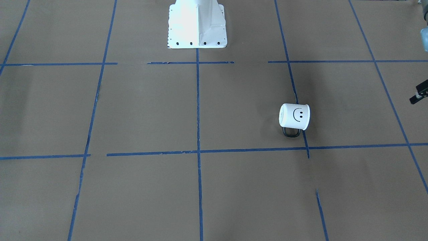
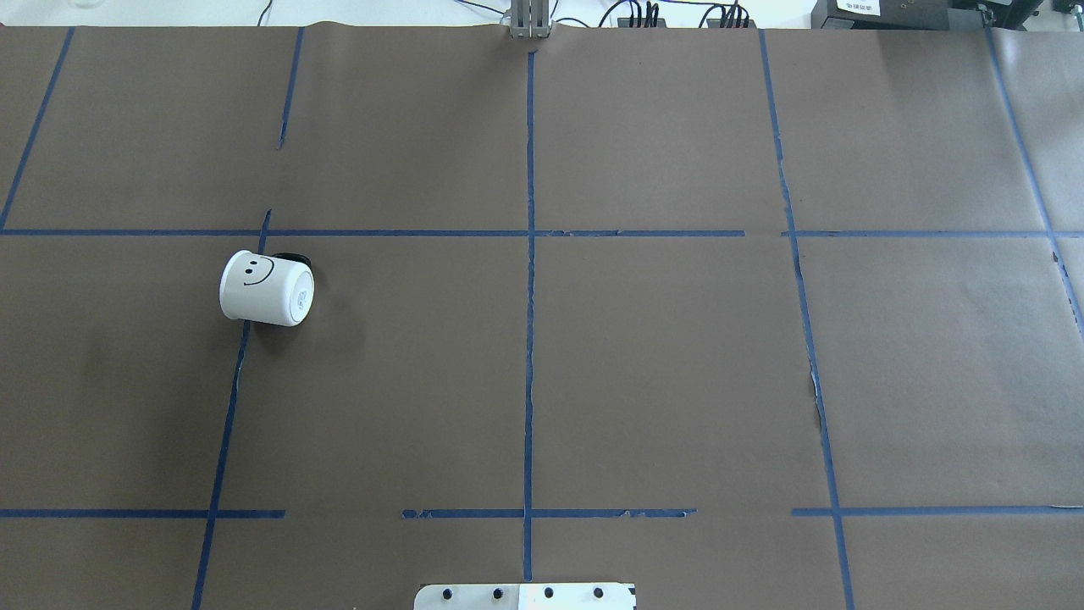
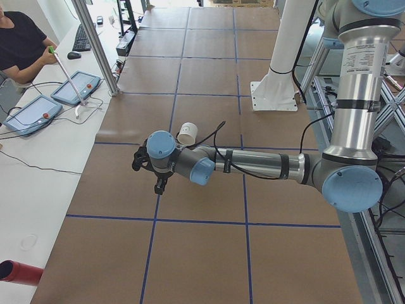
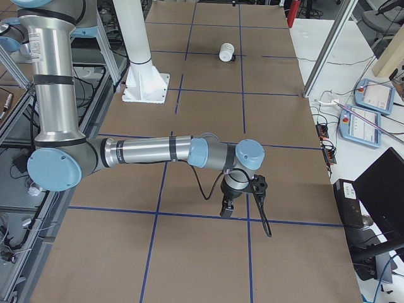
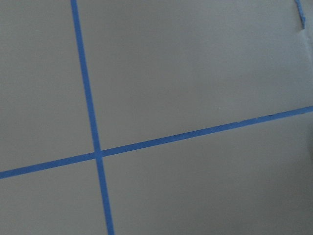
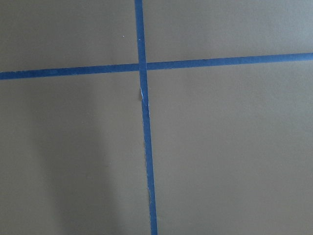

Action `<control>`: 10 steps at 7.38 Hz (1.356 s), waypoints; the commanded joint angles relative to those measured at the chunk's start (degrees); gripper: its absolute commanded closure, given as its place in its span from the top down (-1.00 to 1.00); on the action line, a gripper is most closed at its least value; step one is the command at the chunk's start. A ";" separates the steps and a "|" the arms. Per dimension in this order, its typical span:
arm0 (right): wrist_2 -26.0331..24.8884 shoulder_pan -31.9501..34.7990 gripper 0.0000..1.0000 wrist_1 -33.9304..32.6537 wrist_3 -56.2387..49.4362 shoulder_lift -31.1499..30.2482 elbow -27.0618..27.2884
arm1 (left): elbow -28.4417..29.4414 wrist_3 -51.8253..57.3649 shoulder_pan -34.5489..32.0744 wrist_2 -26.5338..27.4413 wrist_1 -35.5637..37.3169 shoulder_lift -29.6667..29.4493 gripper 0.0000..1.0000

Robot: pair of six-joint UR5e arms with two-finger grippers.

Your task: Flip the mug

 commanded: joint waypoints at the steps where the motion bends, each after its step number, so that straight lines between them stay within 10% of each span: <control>1: 0.00 0.00 1.00 0.00 0.00 0.00 0.00 | 7.95 -10.52 5.65 0.73 -24.30 -0.13 1.00; 10: 0.00 0.00 1.00 0.00 0.00 -0.09 0.00 | 16.16 -61.11 15.15 -2.08 -48.90 -9.53 1.00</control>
